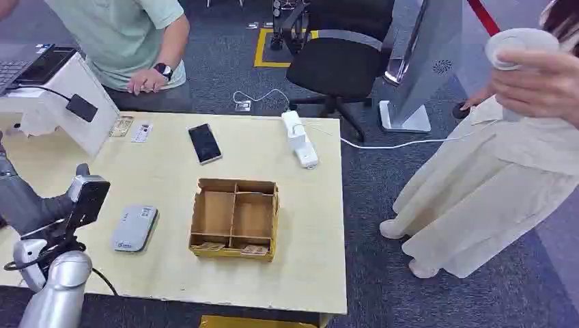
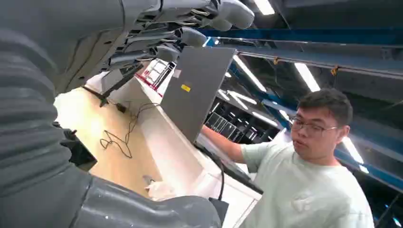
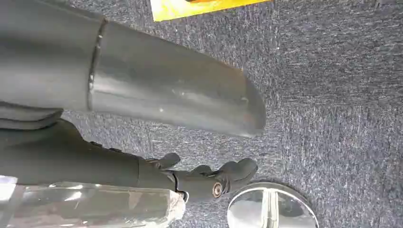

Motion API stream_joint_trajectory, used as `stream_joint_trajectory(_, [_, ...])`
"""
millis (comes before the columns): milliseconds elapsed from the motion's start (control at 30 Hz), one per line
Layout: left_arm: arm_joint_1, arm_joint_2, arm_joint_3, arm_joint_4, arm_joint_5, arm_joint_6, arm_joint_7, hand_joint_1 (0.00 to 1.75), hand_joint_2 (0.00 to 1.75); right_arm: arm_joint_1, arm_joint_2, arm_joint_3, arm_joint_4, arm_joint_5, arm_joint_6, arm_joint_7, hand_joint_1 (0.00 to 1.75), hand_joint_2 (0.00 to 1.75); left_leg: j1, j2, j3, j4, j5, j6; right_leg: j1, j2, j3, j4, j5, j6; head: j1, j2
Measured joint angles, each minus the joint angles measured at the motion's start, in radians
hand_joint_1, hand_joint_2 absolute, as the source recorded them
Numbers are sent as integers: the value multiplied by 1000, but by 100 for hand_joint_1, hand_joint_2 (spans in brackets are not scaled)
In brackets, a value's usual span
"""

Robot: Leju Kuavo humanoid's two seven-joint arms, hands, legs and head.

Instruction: Pass the card to the sensor for recognition and then transmit it.

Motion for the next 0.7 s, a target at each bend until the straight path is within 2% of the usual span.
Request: stream_joint_trajectory(700, [72, -4, 0, -45, -35, 0, 5, 0, 175, 9, 0, -10, 0, -1, -5, -21, 0, 0, 0, 0, 0, 0, 0, 0, 0, 0, 0, 0, -1, -1, 0, 0])
